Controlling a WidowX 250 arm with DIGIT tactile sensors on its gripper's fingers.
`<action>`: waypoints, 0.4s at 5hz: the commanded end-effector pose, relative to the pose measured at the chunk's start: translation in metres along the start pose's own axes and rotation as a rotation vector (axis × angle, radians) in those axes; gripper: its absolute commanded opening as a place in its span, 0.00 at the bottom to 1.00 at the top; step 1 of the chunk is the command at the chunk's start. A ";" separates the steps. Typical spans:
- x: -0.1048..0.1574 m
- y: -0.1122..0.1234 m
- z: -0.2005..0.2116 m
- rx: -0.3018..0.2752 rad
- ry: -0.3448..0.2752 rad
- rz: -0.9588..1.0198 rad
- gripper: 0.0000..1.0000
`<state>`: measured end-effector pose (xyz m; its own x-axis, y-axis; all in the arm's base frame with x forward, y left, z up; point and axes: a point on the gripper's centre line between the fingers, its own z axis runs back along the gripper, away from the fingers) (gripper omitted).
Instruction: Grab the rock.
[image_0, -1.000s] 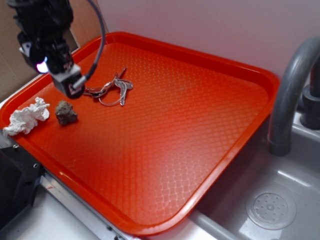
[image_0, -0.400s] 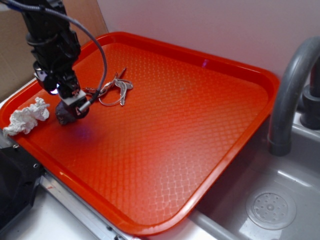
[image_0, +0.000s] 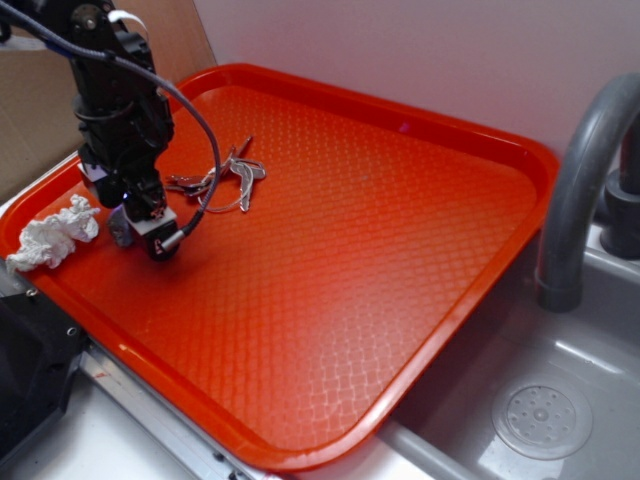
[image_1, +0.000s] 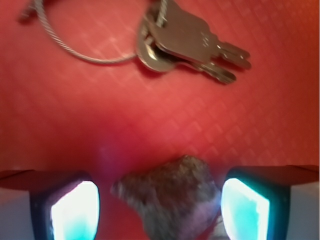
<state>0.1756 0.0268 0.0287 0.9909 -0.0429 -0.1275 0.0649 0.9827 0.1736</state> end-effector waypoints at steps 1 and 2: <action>-0.001 0.010 -0.011 -0.024 0.039 0.035 1.00; -0.003 0.010 -0.011 -0.007 0.048 0.042 0.00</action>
<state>0.1745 0.0374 0.0199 0.9852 -0.0193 -0.1704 0.0474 0.9856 0.1625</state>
